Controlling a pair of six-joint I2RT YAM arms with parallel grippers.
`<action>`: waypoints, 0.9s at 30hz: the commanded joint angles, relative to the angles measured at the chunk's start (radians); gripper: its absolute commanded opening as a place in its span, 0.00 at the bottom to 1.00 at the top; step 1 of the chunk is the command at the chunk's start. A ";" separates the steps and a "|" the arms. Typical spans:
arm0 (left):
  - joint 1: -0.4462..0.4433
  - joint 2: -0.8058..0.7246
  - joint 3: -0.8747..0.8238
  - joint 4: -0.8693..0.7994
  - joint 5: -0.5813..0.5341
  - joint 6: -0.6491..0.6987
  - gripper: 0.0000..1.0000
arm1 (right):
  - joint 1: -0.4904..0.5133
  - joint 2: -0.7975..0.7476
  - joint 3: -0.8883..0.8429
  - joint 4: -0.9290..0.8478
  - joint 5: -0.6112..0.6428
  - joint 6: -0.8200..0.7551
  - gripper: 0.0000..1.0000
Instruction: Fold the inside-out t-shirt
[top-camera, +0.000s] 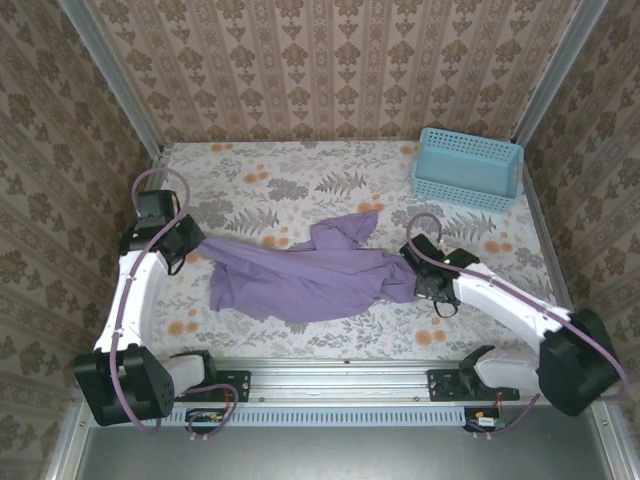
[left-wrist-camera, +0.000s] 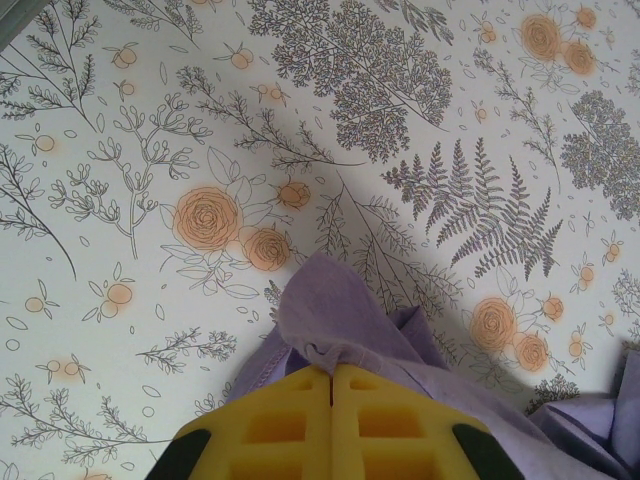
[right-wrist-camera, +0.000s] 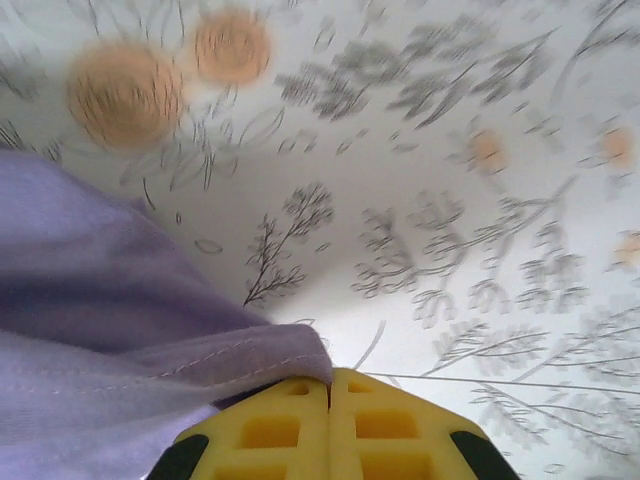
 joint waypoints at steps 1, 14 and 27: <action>0.015 -0.005 -0.006 -0.001 -0.014 -0.013 0.00 | -0.044 -0.099 0.043 -0.168 0.125 -0.017 0.00; 0.079 0.006 -0.020 0.000 -0.020 -0.021 0.00 | -0.268 -0.278 0.052 -0.065 -0.140 -0.219 0.00; 0.071 -0.125 0.194 0.002 0.159 -0.051 0.00 | -0.268 -0.355 0.457 -0.091 -0.023 -0.358 0.00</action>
